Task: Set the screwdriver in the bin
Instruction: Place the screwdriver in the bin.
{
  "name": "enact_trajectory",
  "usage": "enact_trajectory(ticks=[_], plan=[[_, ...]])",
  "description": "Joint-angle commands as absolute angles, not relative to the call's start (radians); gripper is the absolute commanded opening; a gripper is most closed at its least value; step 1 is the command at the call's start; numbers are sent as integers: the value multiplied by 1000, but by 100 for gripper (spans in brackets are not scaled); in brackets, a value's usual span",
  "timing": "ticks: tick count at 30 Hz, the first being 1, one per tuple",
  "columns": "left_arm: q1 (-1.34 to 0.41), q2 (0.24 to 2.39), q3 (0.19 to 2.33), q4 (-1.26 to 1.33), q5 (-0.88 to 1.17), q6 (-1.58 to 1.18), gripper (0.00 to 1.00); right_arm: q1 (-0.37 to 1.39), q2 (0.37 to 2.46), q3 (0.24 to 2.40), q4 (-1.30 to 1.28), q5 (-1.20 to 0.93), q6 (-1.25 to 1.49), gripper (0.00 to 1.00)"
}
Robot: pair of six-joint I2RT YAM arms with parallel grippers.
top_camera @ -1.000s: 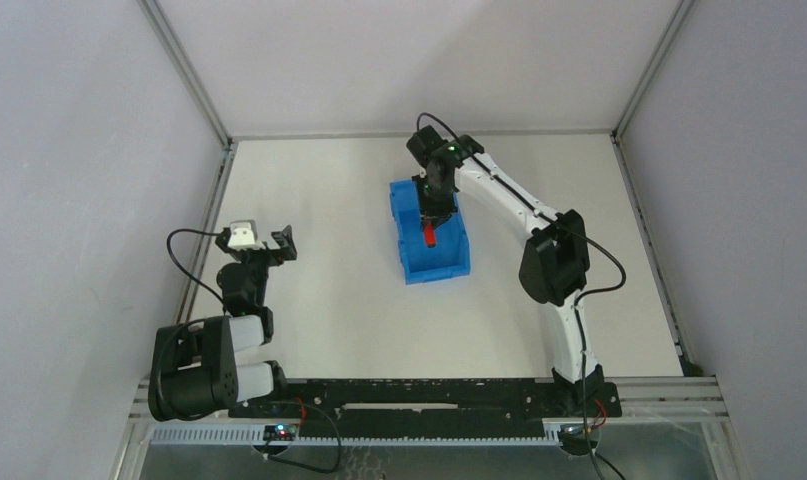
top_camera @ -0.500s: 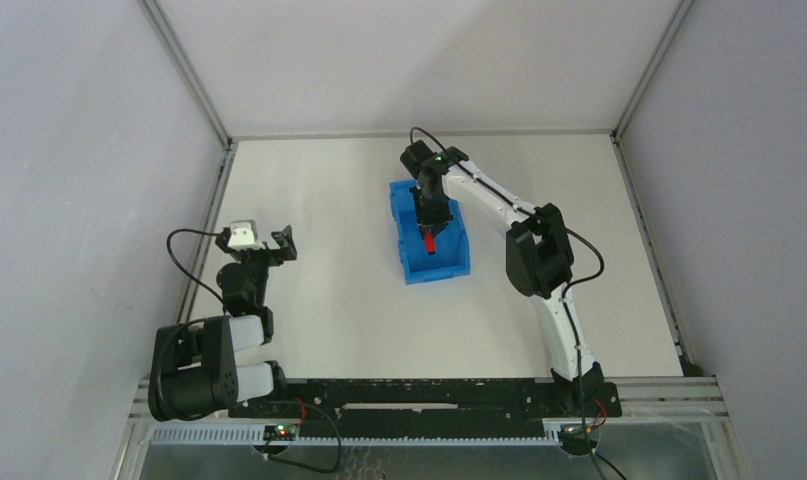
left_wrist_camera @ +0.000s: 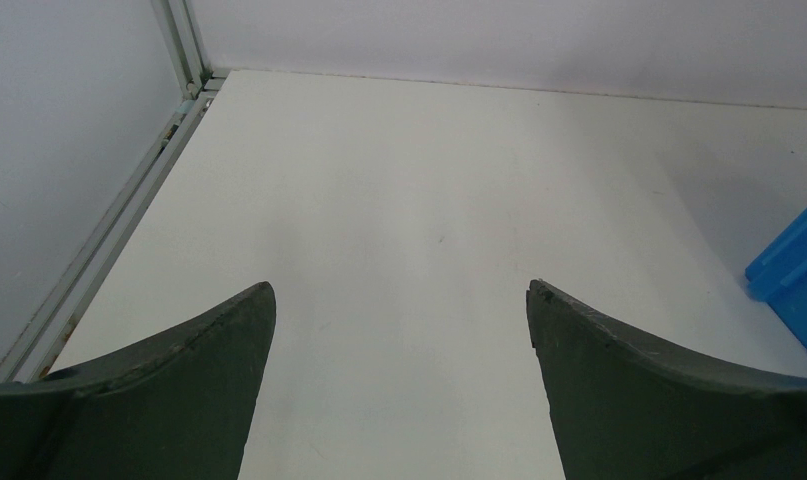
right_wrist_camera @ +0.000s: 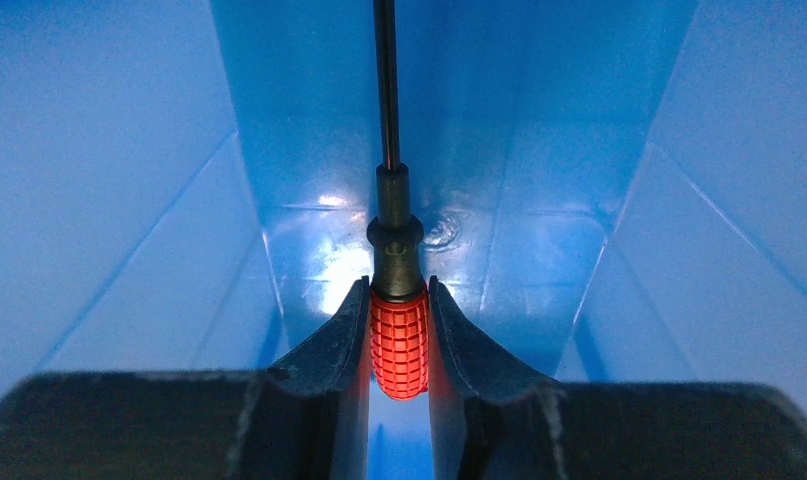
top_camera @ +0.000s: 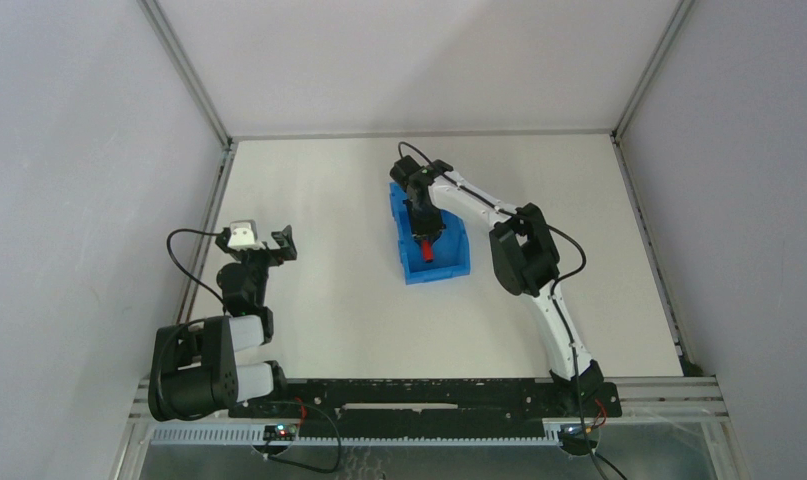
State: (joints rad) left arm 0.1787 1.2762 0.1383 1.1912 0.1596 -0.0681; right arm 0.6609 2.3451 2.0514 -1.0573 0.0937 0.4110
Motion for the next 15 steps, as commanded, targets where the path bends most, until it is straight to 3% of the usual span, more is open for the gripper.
enact_trajectory(ticks=[1, 15], plan=[[176, 1271, 127, 1212, 148, -48, 100, 671, 2357, 2029, -1037, 125, 421, 14], [175, 1271, 126, 1212, 149, -48, 100, 668, 2305, 1999, -1030, 115, 429, 39]])
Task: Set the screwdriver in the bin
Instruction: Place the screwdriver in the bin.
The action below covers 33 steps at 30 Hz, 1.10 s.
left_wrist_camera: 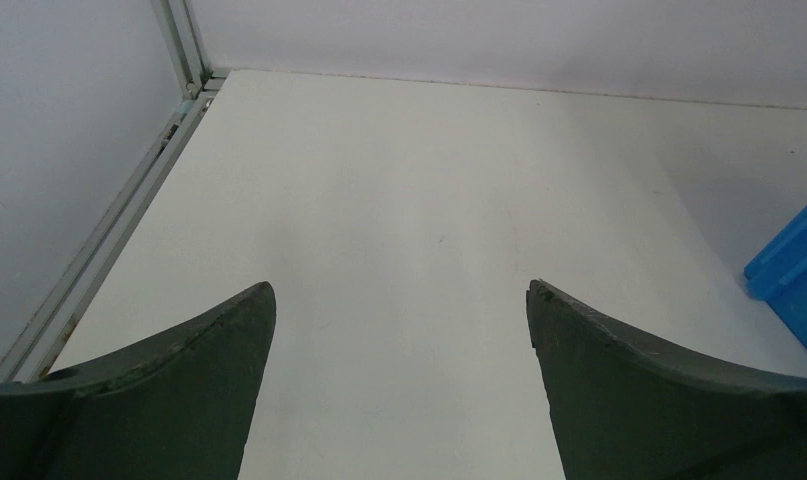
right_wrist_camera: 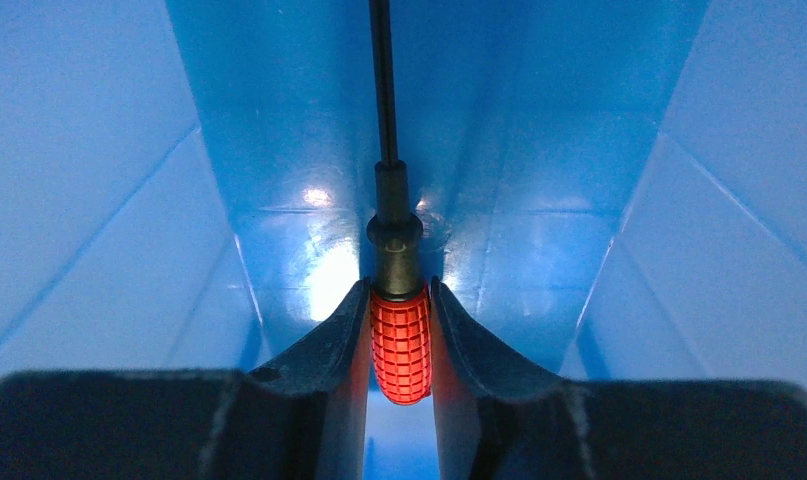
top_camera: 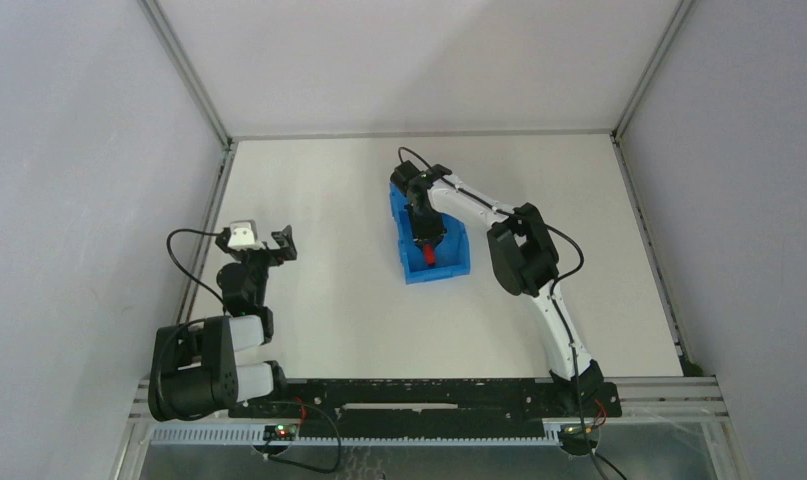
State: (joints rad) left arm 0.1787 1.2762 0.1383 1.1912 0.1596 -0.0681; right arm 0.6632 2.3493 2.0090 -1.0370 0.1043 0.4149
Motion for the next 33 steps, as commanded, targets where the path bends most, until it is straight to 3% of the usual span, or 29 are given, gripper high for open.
enact_trajectory(ticks=[1, 15, 24, 33], plan=[[175, 1271, 127, 1213, 149, -48, 100, 667, 2286, 2001, -1032, 115, 432, 40], [175, 1271, 127, 1212, 148, -48, 100, 661, 2032, 2078, -1093, 138, 394, 54], [175, 1272, 127, 1212, 148, -48, 100, 623, 1857, 2100, -1117, 192, 321, 70], [175, 1272, 127, 1212, 149, -49, 100, 492, 1623, 1928, -1116, 221, 304, 79]])
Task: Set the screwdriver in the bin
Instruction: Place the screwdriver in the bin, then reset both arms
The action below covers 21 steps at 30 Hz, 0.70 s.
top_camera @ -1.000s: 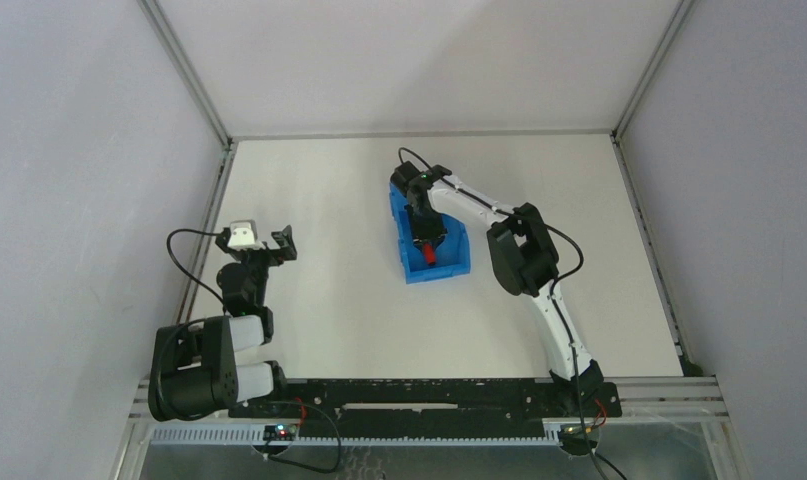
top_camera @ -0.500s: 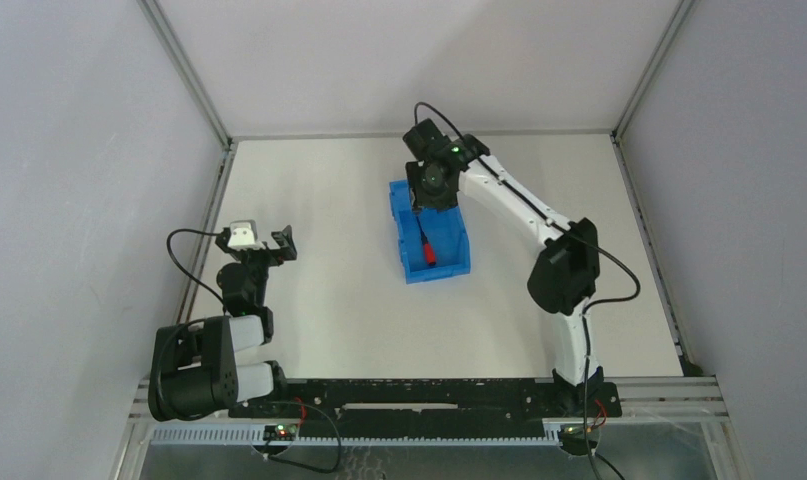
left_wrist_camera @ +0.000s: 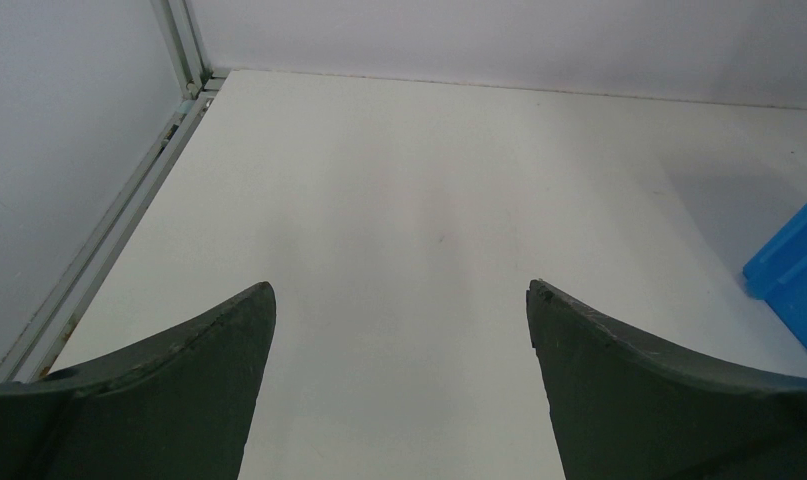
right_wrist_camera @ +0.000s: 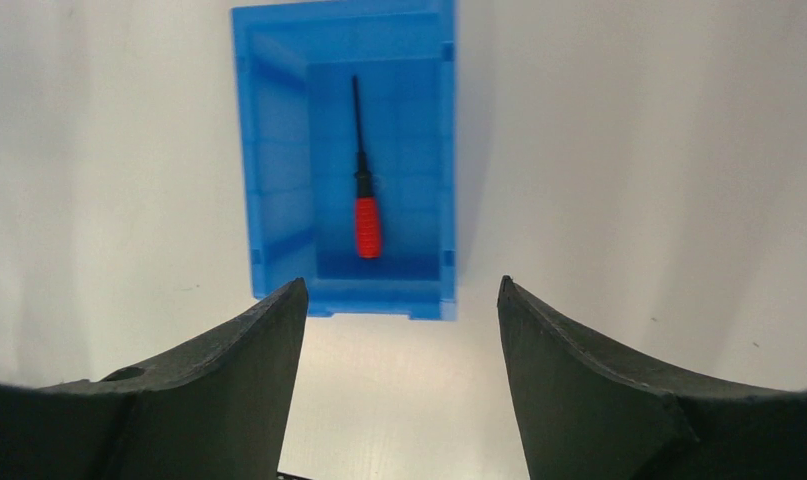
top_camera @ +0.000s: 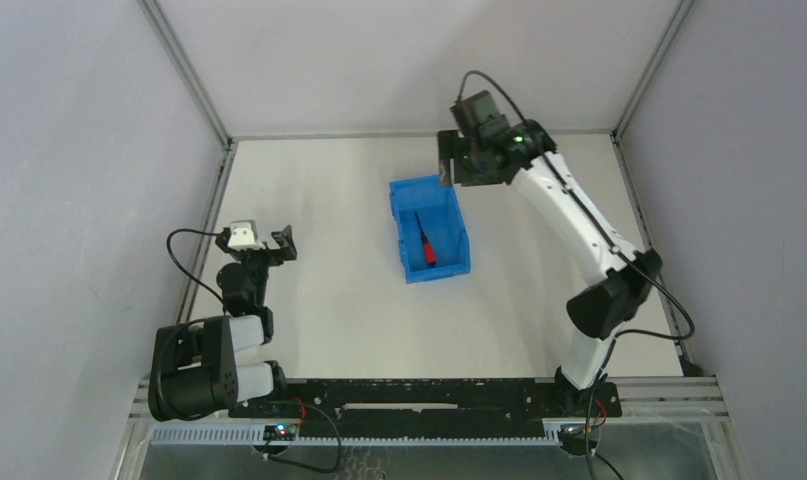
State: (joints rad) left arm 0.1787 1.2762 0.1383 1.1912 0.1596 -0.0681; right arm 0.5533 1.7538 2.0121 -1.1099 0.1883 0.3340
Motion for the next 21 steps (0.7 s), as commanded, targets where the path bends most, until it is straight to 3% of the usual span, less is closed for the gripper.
enact_trajectory(ticks=[1, 11, 17, 21], plan=[[175, 1271, 126, 1212, 148, -48, 100, 473, 1591, 1897, -1111, 222, 302, 79], [176, 1272, 127, 1212, 147, -49, 100, 292, 1296, 1593, -1085, 196, 289, 88], [175, 1271, 127, 1212, 148, -48, 100, 255, 1174, 1447, -1086, 181, 315, 98], [175, 1271, 126, 1212, 149, -48, 100, 254, 1125, 1380, -1093, 174, 342, 100]])
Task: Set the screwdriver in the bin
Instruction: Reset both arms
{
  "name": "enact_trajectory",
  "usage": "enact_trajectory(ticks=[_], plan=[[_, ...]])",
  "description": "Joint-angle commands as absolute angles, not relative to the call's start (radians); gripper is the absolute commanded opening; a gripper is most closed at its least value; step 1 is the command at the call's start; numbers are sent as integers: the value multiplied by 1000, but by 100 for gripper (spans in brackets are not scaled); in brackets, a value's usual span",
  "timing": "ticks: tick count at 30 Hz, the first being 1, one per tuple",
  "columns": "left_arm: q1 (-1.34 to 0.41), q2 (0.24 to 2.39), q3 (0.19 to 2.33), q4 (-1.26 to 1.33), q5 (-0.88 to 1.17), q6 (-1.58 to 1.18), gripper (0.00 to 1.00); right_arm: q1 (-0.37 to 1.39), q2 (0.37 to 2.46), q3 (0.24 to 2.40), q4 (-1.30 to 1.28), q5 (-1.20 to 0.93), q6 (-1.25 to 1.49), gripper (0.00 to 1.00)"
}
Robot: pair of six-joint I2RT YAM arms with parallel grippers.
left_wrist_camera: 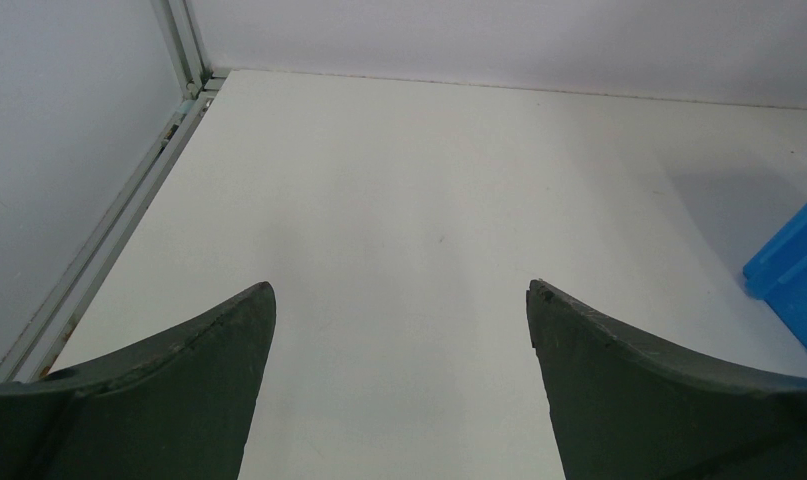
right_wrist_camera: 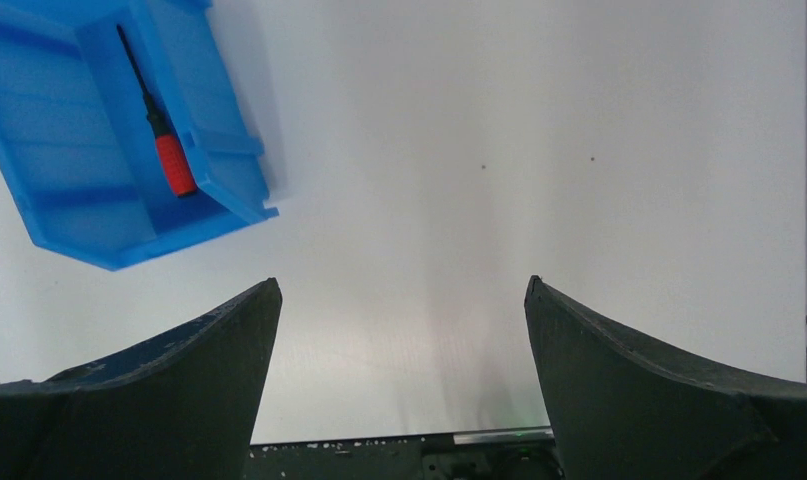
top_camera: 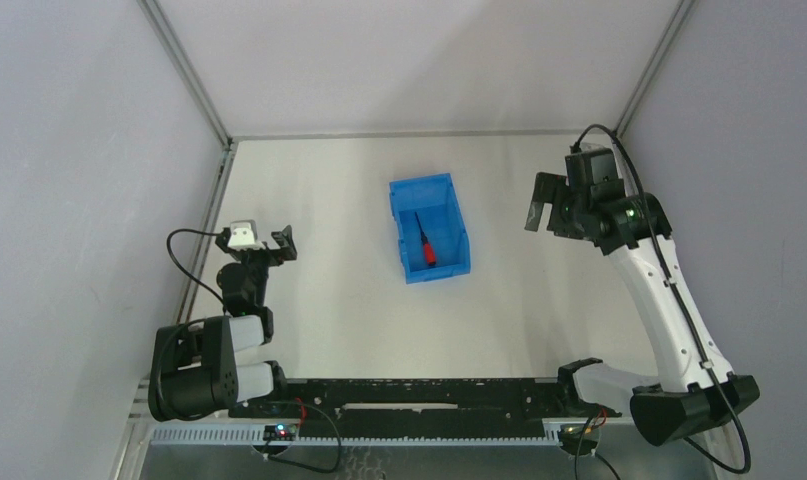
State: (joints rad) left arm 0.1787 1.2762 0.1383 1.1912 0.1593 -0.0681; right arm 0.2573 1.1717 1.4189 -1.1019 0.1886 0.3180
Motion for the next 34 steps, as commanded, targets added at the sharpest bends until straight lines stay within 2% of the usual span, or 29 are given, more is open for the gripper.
enact_trajectory(ticks=[1, 11, 34], plan=[[175, 1271, 127, 1213, 148, -48, 100, 253, 1114, 1364, -1094, 172, 350, 100], [176, 1272, 127, 1213, 148, -48, 100, 254, 1060, 1249, -1074, 174, 389, 100], [176, 1271, 127, 1213, 149, -48, 100, 261, 955, 1013, -839, 146, 360, 100]])
